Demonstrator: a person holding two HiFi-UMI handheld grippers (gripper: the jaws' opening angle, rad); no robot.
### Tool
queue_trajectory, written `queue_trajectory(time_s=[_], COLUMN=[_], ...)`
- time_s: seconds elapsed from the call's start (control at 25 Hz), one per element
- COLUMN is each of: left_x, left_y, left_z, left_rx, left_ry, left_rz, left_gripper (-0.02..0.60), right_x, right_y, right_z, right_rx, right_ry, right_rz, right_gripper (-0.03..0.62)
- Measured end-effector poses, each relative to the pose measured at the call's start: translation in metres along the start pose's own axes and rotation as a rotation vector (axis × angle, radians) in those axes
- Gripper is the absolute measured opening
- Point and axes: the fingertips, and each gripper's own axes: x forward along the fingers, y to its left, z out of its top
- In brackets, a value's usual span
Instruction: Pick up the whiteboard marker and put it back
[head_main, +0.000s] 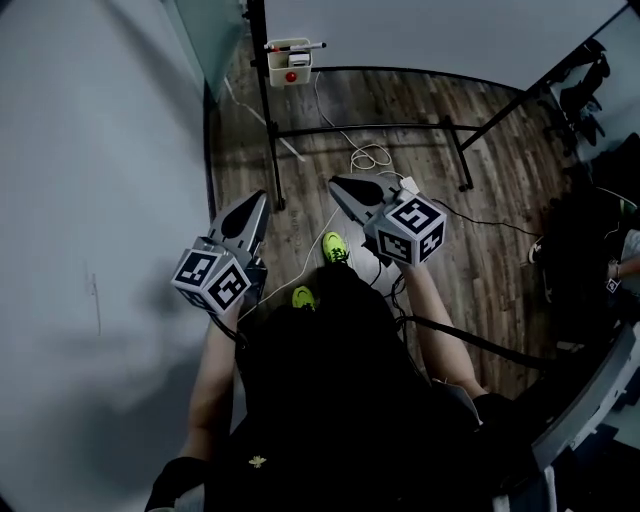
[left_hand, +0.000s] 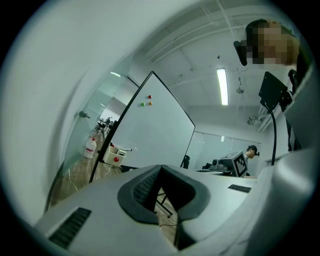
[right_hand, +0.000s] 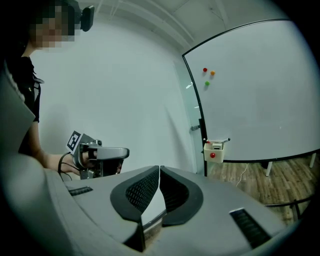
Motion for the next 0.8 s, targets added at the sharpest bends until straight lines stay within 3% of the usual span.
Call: queue_trajectory(time_s=[0.4,0.8], left_x=[-0.007,0.007], left_y=[-0.012,-0.030], left_z=[-0.024,-0.036], left_rx=[-0.046,0.026], left_ry=[0.040,0.086], left_rz=[-0.002,0.007], left_gripper=[0.032,0.032], right_x=[-0.004,-0.017], right_y=[0.037,0.032], right_z=[-0.020,-0.019], right_rx=[0.038,-0.011], right_ry=[0.030,0.014], right_rz=[0.124,0.137], right_gripper=[-0.005,-0.006])
